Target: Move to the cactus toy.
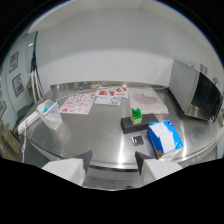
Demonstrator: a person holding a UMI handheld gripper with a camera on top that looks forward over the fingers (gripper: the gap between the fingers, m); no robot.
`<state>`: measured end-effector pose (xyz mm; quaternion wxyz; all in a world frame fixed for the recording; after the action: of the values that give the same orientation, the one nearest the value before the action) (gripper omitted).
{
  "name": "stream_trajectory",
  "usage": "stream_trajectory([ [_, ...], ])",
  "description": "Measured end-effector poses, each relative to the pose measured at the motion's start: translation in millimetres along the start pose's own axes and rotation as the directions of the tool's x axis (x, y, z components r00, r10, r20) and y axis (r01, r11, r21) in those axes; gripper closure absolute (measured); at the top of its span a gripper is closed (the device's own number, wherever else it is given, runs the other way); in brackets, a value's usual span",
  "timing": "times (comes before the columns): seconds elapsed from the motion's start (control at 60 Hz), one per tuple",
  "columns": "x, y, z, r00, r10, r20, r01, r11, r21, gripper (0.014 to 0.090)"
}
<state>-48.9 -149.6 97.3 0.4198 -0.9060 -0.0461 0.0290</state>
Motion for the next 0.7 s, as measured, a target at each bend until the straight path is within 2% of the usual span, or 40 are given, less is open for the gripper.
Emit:
stream_trajectory([
  [0.15,18.7,2.6,4.8,1.0,-0.007,-0.004,0.007,1.0,0.018,0.0201],
  [0.417,68.4,-10.3,31.0,0.998,-0.003,-0.064,0.007,0.998,0.06,0.0205],
  [0.7,94.8,-40.8,81.4,0.998,0.006,-0.069,-0.002,0.998,0.062,0.0208],
])
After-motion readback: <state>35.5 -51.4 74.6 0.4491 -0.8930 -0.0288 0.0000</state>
